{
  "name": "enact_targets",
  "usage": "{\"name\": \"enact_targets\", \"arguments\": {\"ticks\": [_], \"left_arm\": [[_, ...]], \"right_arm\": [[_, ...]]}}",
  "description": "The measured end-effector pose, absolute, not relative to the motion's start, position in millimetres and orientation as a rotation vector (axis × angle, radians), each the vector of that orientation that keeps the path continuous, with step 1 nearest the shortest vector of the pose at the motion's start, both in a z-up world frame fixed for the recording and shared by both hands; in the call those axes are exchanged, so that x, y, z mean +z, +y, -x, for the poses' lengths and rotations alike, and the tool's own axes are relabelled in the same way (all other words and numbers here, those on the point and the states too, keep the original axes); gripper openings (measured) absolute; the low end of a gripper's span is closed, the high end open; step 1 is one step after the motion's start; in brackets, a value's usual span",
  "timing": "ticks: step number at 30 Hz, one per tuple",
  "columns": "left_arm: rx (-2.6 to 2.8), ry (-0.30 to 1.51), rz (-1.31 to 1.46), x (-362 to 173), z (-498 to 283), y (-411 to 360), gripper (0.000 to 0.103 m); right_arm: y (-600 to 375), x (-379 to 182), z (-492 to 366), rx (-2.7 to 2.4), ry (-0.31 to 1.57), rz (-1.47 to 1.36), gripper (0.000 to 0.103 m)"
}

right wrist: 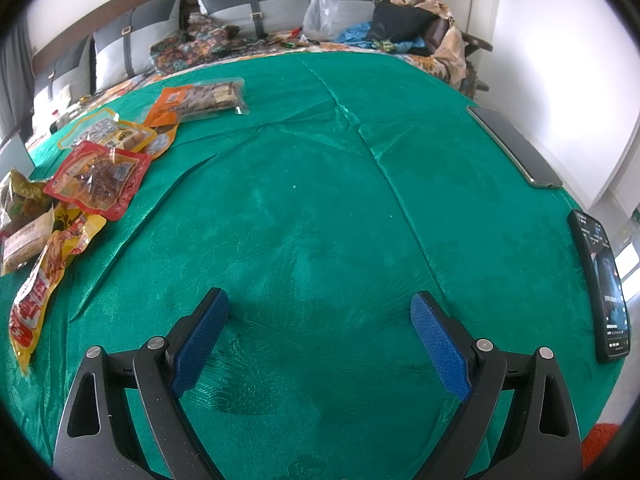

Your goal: Organize snacks

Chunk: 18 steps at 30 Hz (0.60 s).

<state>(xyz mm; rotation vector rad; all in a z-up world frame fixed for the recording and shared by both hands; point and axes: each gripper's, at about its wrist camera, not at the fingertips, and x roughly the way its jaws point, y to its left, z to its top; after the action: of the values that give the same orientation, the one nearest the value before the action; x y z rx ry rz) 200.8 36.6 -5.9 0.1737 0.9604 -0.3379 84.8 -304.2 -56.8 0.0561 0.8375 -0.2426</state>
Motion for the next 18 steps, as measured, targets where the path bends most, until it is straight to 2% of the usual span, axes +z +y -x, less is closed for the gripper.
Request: {"name": "enact_targets", "arguments": {"ticks": [3,6,7,8,11,18], "left_arm": [[-0.403,1.025,-0.316,-17.8,-231.7,11.1,0.102],[-0.432,1.127,-0.315,-34.3,-258.4,3.2,0.102],[-0.440,1.151,-0.297,-38.2,-263.2,3.0,0.097],[-0.456,1.171,-0.273,-41.6,-266.5,3.4,0.084],[-0.455,1.148,-0.250,-38.9,-263.1,5.9,0.065],[-0.419,1.066,-0.083,-15.7,-213.7,52.0,0.062]], "right_arm": [[-304.0,-56.8,-84.8,-0.242,0.838,-0.056,0.094],[-303.2,-56.8,-84.9,-0.242,0.838,-0.056,0.094],[-302.7,-56.9,-85.0,-0.242,0.838,-0.057,0.094],[-303.7,-56.7,-84.8,-0.242,0.838,-0.056,0.094],[-303.9,-56.7,-84.8,-0.242,0.838,-0.057,0.094],[-303.6,-56.8,-85.0,-0.240,0.838,-0.059,0.095]]}}
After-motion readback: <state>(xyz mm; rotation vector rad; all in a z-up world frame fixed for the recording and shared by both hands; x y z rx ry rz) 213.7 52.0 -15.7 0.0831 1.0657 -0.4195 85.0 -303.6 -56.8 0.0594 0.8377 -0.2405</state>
